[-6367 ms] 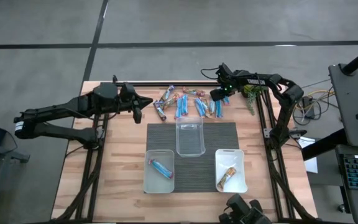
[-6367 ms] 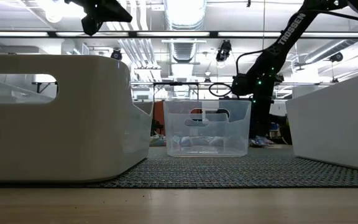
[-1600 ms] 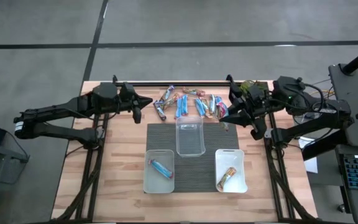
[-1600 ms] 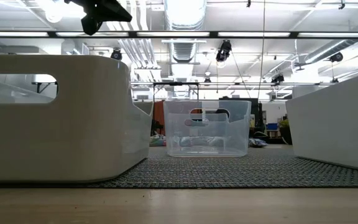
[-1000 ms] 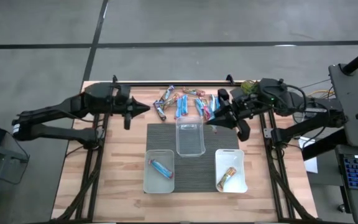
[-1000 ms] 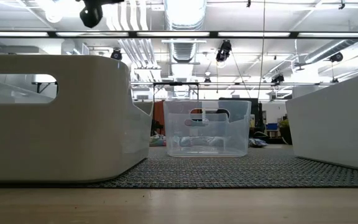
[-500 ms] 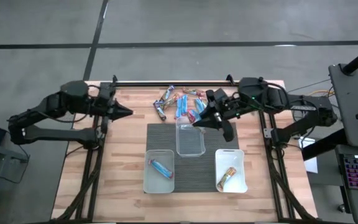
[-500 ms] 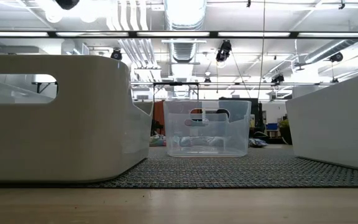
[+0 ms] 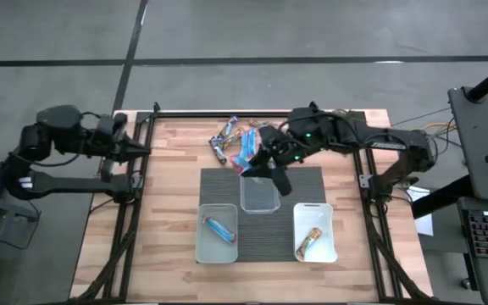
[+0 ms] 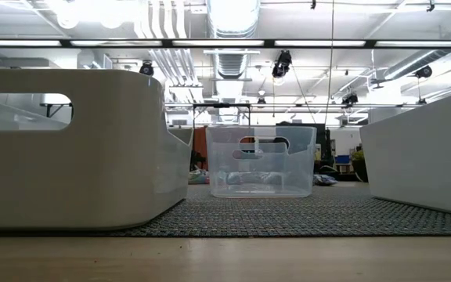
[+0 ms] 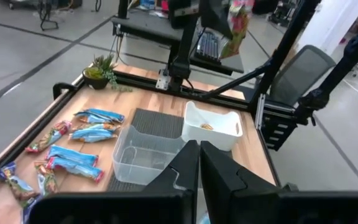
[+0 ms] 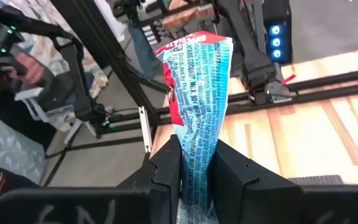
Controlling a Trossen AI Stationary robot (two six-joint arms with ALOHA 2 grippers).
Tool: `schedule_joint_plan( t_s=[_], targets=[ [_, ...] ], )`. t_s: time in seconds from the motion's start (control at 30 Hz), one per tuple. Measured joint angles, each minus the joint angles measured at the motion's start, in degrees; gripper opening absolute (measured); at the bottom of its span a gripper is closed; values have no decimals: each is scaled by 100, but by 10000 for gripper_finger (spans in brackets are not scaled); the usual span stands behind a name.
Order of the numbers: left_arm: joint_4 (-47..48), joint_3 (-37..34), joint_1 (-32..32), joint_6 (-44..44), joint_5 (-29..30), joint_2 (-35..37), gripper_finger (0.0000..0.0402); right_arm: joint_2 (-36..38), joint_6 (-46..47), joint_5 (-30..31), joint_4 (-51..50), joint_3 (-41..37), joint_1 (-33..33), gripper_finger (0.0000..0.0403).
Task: Pick and place Granola Bars by type
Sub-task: Put the red granola bar into the gray bin
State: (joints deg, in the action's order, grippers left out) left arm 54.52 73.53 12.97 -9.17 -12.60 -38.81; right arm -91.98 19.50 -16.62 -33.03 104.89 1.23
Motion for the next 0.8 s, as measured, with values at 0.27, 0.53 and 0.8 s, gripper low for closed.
schedule_joint_plan(
  t_s=[0.27,0.53,0.8],
  targets=[
    [164,41,0,35,1,14,0,-718,-111,-9,-734,919,0,59],
    [166,47,2,44,0,13,0,-1190,-122,-59,-895,1403,2,59],
    [180,45,2,55,-1,46,0,-1486,-141,-146,-1173,1559,4,59]
  ],
)
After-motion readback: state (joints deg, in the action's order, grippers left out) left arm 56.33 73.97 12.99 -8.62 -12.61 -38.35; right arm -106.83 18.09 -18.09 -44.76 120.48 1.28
